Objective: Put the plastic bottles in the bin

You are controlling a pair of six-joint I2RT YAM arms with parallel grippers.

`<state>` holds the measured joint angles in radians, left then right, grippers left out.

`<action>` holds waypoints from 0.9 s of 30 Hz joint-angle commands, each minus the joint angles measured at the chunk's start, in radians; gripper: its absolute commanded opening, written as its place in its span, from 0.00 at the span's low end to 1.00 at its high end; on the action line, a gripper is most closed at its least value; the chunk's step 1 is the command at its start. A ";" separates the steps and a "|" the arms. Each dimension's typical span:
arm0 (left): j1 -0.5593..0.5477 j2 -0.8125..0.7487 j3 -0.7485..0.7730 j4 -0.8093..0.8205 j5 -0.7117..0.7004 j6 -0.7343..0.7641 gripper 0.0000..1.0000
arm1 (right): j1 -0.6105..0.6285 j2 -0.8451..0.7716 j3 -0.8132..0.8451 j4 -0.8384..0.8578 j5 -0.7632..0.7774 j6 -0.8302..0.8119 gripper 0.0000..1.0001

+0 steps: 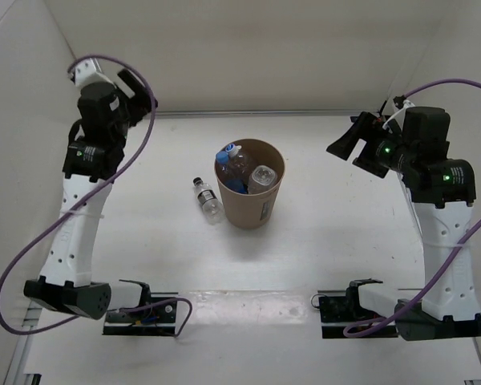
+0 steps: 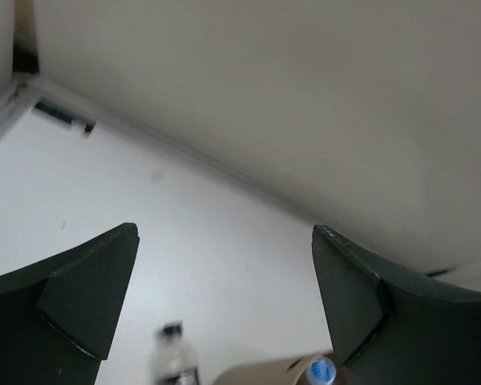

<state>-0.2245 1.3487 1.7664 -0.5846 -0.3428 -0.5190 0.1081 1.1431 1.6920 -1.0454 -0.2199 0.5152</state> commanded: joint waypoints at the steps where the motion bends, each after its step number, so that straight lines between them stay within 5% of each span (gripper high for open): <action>1: 0.036 -0.003 -0.204 -0.140 0.196 -0.089 1.00 | 0.016 0.003 0.003 0.035 -0.004 -0.017 0.90; 11: 0.102 0.151 -0.501 0.061 0.574 -0.242 1.00 | 0.039 0.012 -0.003 0.036 0.022 -0.032 0.90; 27: -0.033 0.386 -0.502 -0.020 0.578 -0.294 1.00 | 0.062 0.024 0.005 0.019 0.093 -0.066 0.90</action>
<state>-0.2615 1.7397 1.2316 -0.5804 0.2379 -0.7994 0.1650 1.1599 1.6855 -1.0454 -0.1547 0.4786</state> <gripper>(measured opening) 0.996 0.905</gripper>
